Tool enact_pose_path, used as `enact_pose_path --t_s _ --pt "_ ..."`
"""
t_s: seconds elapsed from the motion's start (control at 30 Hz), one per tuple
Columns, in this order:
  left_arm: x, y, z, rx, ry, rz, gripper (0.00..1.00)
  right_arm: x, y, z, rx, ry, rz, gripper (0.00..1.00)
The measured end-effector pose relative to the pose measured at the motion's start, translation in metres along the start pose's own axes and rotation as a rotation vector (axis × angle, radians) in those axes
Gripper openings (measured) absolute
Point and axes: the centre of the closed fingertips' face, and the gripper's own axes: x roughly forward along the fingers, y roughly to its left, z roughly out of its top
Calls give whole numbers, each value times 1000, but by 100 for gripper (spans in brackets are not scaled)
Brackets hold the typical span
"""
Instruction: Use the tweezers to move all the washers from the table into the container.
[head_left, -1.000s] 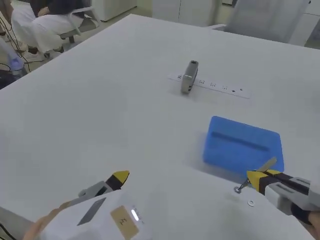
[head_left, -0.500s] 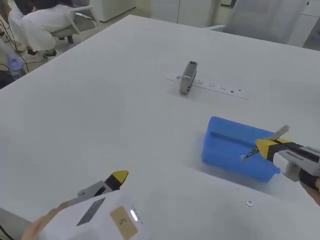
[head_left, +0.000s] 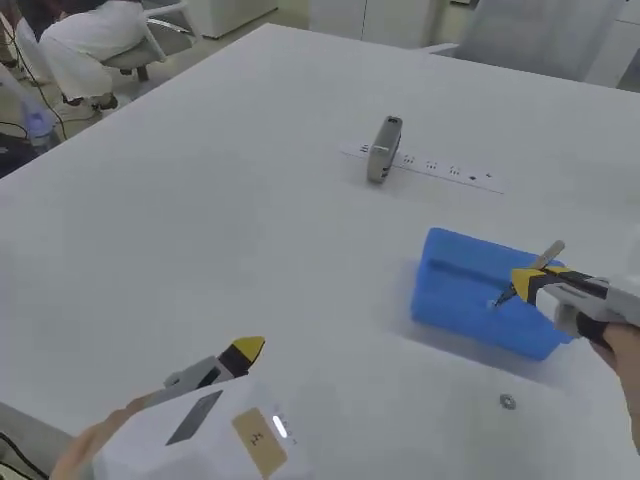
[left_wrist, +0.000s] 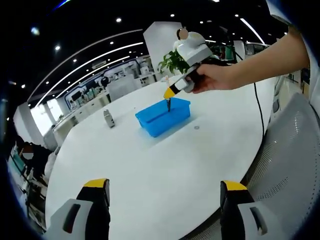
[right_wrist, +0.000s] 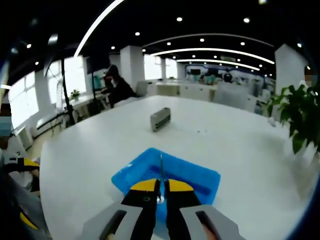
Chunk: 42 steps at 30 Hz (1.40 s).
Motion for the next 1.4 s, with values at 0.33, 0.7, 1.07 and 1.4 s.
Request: enact_pose_path --t_s 0.33,0.7,1.07,1.4 --pt "1 1 -1 -3 4 3 94 17 -4 -17 -24 56 -1 2" --pt "1 1 -1 -1 7 2 94 18 -4 -21 -34 57 7 3" --pt "1 1 -1 0 6 6 94 5 -6 -8 -26 40 10 3" --pt "0 2 1 -5 -8 12 94 -44 13 15 15 -59 33 3"
